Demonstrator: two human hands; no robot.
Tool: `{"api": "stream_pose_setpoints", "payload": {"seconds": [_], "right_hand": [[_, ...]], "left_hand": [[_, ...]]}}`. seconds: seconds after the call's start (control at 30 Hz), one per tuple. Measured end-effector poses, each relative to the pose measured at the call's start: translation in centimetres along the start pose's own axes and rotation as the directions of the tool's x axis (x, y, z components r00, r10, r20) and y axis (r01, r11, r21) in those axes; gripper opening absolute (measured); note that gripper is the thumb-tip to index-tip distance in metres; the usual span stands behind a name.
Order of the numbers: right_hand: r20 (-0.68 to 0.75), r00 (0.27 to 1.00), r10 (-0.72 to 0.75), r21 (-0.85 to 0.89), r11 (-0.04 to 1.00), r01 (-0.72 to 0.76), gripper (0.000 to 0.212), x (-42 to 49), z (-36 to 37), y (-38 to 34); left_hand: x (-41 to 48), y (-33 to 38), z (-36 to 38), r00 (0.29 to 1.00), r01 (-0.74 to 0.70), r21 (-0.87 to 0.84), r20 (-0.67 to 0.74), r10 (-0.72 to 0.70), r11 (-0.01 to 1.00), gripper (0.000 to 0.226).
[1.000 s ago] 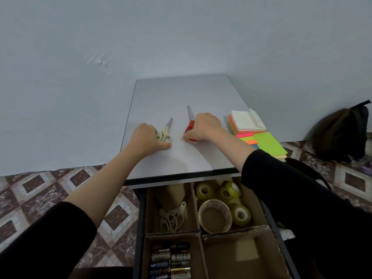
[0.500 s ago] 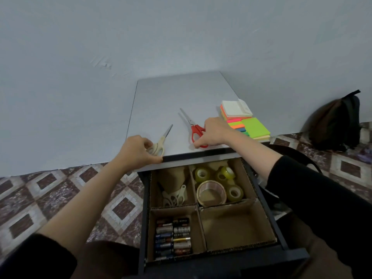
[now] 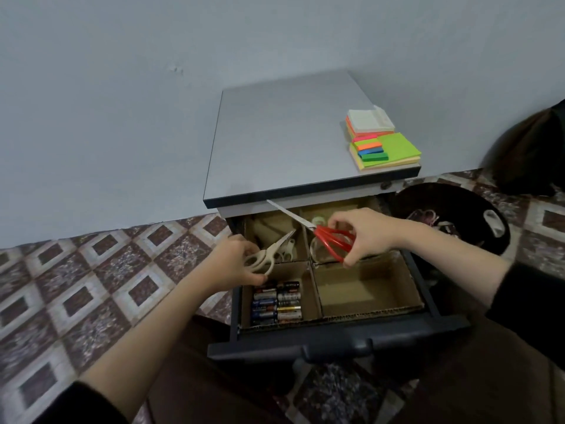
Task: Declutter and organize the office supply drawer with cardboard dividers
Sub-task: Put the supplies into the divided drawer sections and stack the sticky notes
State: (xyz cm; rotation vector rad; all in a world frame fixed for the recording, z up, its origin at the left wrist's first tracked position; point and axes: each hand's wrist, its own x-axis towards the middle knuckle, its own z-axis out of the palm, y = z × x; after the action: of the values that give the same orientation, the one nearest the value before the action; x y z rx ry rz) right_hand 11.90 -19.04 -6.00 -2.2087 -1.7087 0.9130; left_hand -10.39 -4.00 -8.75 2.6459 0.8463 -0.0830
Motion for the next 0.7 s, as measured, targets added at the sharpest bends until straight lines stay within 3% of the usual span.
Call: {"api": "stream_pose_setpoints", "payload": {"seconds": [0.1, 0.5, 0.7], "right_hand": [[-0.034, 0.998, 0.058, -0.070, 0.996, -0.060, 0.078, 0.4, 1.4, 1.5], [-0.128, 0.987, 0.096, -0.121, 0.986, -0.111, 0.083, 1.2, 1.3, 4.7], [-0.088, 0.990, 0.111, -0.088, 0.989, -0.119, 0.083, 1.3, 1.0, 5.1]], "left_hand": [[0.9, -0.3, 1.5, 0.999, 0.023, 0.042, 0.024, -0.024, 0.999, 0.054], [6.8, -0.3, 2.6, 0.988, 0.106, 0.105, 0.097, -0.116, 0.989, 0.056], [9.1, -0.3, 3.2, 0.969, 0.128, 0.114, 0.196, -0.148, 0.985, 0.050]]}}
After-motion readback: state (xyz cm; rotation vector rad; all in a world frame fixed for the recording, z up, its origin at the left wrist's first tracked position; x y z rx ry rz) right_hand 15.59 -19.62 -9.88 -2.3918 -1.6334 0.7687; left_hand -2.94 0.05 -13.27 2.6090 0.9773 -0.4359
